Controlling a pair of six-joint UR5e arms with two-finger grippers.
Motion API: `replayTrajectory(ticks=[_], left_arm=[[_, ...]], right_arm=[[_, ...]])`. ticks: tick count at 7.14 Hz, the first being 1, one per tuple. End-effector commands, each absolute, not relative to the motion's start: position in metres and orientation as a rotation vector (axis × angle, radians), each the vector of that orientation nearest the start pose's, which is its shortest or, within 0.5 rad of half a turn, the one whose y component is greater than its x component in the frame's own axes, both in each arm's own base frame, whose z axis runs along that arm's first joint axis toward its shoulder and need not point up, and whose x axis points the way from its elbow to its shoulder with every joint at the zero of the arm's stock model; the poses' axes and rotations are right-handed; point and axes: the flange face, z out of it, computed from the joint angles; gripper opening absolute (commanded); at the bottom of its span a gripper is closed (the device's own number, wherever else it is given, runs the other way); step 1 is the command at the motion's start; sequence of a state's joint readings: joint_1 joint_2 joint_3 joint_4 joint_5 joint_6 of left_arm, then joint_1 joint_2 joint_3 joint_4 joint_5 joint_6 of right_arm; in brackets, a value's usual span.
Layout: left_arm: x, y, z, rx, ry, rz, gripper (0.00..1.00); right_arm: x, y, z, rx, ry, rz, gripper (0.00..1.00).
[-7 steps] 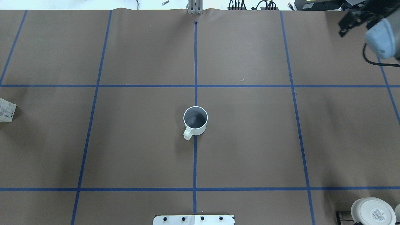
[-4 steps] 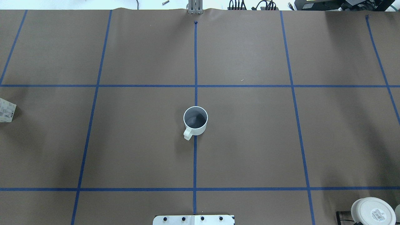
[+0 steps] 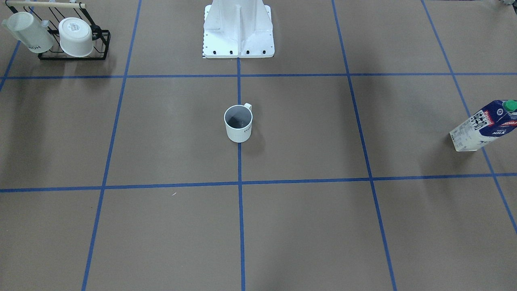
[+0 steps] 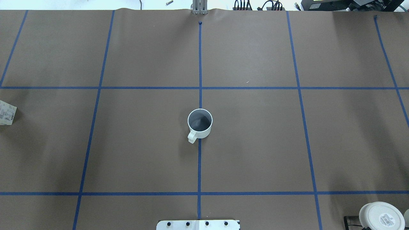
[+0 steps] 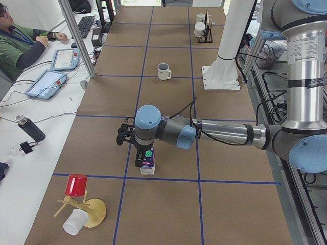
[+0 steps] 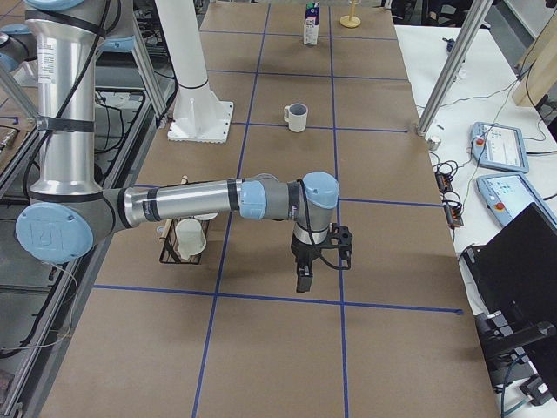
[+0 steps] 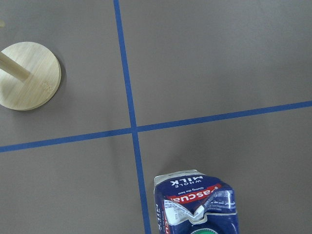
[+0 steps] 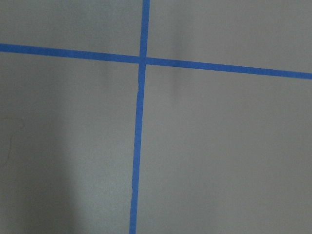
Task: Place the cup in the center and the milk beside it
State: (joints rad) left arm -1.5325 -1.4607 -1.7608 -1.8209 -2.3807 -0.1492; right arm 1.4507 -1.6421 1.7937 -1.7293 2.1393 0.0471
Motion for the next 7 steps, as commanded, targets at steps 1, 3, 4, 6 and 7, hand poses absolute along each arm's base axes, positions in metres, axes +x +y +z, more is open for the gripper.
replayTrajectory(ticks=[1,3,4,6,7], left_arm=[[-0.037,-0.464,0.588,0.232,0.84,-0.02,0.99],[-0.002,-0.467,0.595,0.23,0.836,-0.041,0.99],[0.01,-0.468,0.601,0.232,0.816,-0.035,0.99],[0.02,-0.465,0.612,0.222,0.809,-0.01,0.99],[0.025,-0.462,0.624,0.226,0.802,0.0,0.99]], right_arm=[[0.025,-0.462,0.615,-0.059,-0.565,-0.068,1.0],[0.024,-0.462,0.615,-0.06,-0.565,-0.068,1.0],[0.025,-0.462,0.616,-0.062,-0.564,-0.066,1.0],[0.024,-0.461,0.617,-0.066,-0.564,-0.066,1.0],[0.024,-0.461,0.617,-0.066,-0.564,-0.066,1.0]])
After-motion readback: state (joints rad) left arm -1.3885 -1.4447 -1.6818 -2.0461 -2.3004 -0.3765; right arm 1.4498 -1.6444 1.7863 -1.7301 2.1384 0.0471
